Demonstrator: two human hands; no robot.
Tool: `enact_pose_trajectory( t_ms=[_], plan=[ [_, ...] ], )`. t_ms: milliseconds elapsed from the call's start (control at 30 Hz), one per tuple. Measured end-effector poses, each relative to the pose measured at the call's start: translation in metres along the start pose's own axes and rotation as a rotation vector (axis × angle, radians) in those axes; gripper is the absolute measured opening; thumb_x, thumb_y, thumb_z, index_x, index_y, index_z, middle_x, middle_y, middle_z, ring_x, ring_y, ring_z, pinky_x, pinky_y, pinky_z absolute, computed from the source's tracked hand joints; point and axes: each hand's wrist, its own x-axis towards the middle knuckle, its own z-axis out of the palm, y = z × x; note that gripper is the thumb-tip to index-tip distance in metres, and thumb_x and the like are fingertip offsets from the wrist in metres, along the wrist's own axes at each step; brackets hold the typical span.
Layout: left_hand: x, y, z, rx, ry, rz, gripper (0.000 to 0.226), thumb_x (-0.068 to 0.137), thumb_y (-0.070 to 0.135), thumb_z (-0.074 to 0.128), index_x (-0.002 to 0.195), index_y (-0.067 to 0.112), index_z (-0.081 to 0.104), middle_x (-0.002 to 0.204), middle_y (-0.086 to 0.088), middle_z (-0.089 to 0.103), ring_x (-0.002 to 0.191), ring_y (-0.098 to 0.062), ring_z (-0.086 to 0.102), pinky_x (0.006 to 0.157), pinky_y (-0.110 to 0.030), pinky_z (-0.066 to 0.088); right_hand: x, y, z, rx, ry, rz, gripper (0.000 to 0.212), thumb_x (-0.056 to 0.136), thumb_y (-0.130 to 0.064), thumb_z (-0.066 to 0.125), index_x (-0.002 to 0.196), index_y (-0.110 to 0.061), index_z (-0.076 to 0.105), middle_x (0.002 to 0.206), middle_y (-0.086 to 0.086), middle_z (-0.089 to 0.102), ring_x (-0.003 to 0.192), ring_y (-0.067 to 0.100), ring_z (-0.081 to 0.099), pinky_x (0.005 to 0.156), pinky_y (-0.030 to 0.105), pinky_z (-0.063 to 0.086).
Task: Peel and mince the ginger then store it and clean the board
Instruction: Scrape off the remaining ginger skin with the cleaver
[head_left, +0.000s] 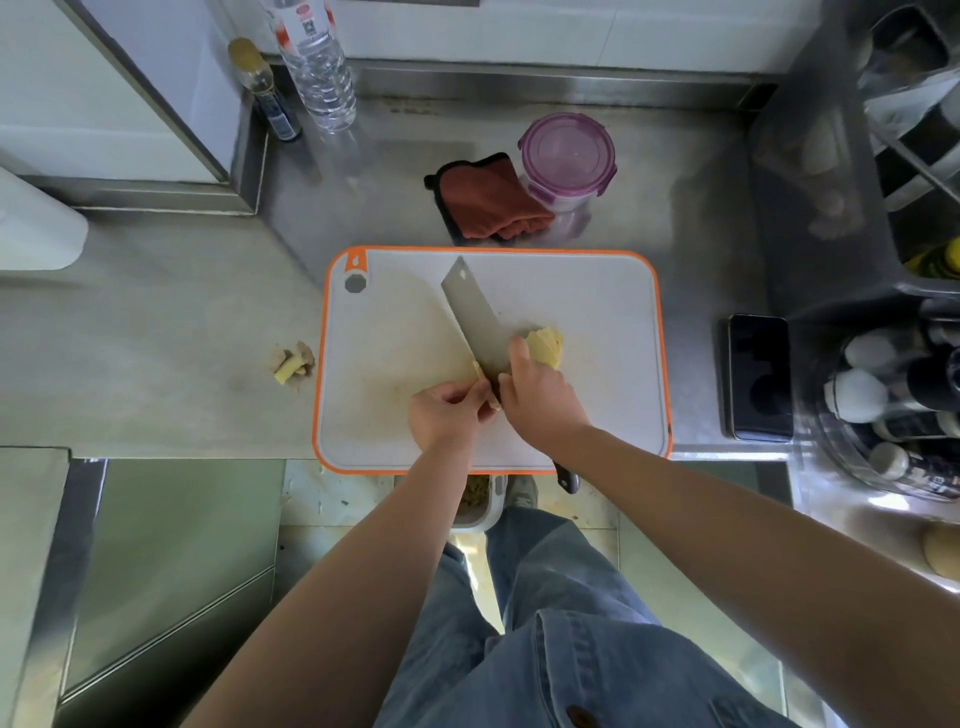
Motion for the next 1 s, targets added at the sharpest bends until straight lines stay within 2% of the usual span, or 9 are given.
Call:
enact_pose_trajectory(
  t_ms=[133, 200, 400, 500, 600, 667, 767, 900, 1000],
  plan=[
    [-0.002, 0.001, 0.0, -0.043, 0.0, -0.025, 0.014, 0.079, 0.009, 0.076, 0.069, 0.016, 0.07, 0.065, -0.002, 0.072, 0.063, -0.02, 0.072, 0.073, -0.034, 0.061, -0.001, 0.006, -0.006, 0.078, 0.067, 0.011, 0.022, 0.096, -0.013, 0.034, 0.117, -0.008, 0.035, 0.072, 0.011, 0.053, 0.062, 0.032, 0.054, 0.054, 0.039, 0.045],
    [-0.002, 0.001, 0.001, -0.052, 0.002, -0.028, 0.013, 0.079, 0.01, 0.077, 0.069, 0.015, 0.07, 0.066, -0.004, 0.072, 0.063, -0.02, 0.072, 0.072, -0.035, 0.061, -0.008, 0.011, -0.01, 0.064, 0.044, -0.023, 0.028, 0.096, -0.014, 0.035, 0.123, -0.01, 0.033, 0.076, 0.014, 0.057, 0.063, 0.033, 0.057, 0.055, 0.042, 0.049],
    [-0.002, -0.002, 0.003, -0.078, 0.019, -0.037, 0.011, 0.08, 0.011, 0.076, 0.071, 0.011, 0.07, 0.07, -0.007, 0.071, 0.059, -0.02, 0.069, 0.069, -0.034, 0.061, -0.026, 0.013, -0.013, 0.018, -0.045, -0.037, 0.03, 0.097, -0.017, 0.036, 0.125, -0.011, 0.032, 0.08, 0.014, 0.058, 0.07, 0.033, 0.058, 0.063, 0.046, 0.052],
    [-0.002, -0.005, 0.004, -0.081, 0.029, -0.024, 0.011, 0.081, 0.013, 0.076, 0.072, 0.01, 0.07, 0.069, -0.008, 0.071, 0.057, -0.019, 0.066, 0.068, -0.033, 0.06, -0.031, 0.013, -0.013, 0.018, -0.049, -0.033, 0.03, 0.098, -0.017, 0.036, 0.127, -0.011, 0.032, 0.081, 0.01, 0.058, 0.069, 0.027, 0.059, 0.063, 0.043, 0.053],
    [-0.002, -0.006, 0.005, -0.069, 0.04, -0.005, 0.012, 0.082, 0.014, 0.075, 0.072, 0.009, 0.07, 0.07, -0.009, 0.071, 0.057, -0.019, 0.066, 0.064, -0.03, 0.059, -0.035, 0.013, -0.012, -0.008, -0.067, -0.024, 0.034, 0.099, -0.018, 0.035, 0.131, -0.011, 0.029, 0.077, 0.007, 0.055, 0.066, 0.024, 0.057, 0.058, 0.036, 0.048],
    [-0.003, -0.007, 0.005, -0.05, 0.042, 0.013, 0.011, 0.083, 0.015, 0.074, 0.076, 0.006, 0.072, 0.072, -0.009, 0.071, 0.057, -0.018, 0.065, 0.06, -0.025, 0.057, -0.035, 0.012, -0.011, -0.038, -0.068, -0.023, 0.036, 0.099, -0.018, 0.036, 0.133, -0.011, 0.028, 0.078, 0.008, 0.056, 0.067, 0.025, 0.058, 0.06, 0.038, 0.05],
    [-0.002, -0.008, 0.007, -0.018, 0.049, 0.042, 0.012, 0.083, 0.014, 0.073, 0.078, 0.004, 0.072, 0.071, -0.01, 0.072, 0.055, -0.016, 0.064, 0.055, -0.02, 0.053, -0.034, 0.008, -0.009, -0.04, -0.048, -0.01, 0.032, 0.098, -0.016, 0.037, 0.129, -0.01, 0.031, 0.079, 0.009, 0.056, 0.068, 0.026, 0.056, 0.059, 0.038, 0.046],
    [-0.002, -0.01, 0.008, 0.017, 0.069, 0.08, 0.015, 0.084, 0.016, 0.072, 0.073, 0.007, 0.071, 0.067, -0.009, 0.072, 0.055, -0.017, 0.065, 0.062, -0.027, 0.056, -0.03, 0.004, -0.008, -0.051, -0.036, 0.002, 0.025, 0.096, -0.013, 0.04, 0.12, -0.009, 0.035, 0.08, 0.008, 0.052, 0.07, 0.028, 0.051, 0.06, 0.035, 0.04],
    [-0.001, -0.01, 0.01, 0.057, 0.055, 0.108, 0.014, 0.083, 0.015, 0.073, 0.07, 0.011, 0.071, 0.065, -0.005, 0.071, 0.057, -0.019, 0.067, 0.065, -0.03, 0.058, -0.022, 0.002, -0.006, -0.065, -0.05, 0.009, 0.021, 0.095, -0.012, 0.039, 0.116, -0.007, 0.035, 0.079, 0.009, 0.051, 0.073, 0.032, 0.054, 0.062, 0.038, 0.043]
  ],
)
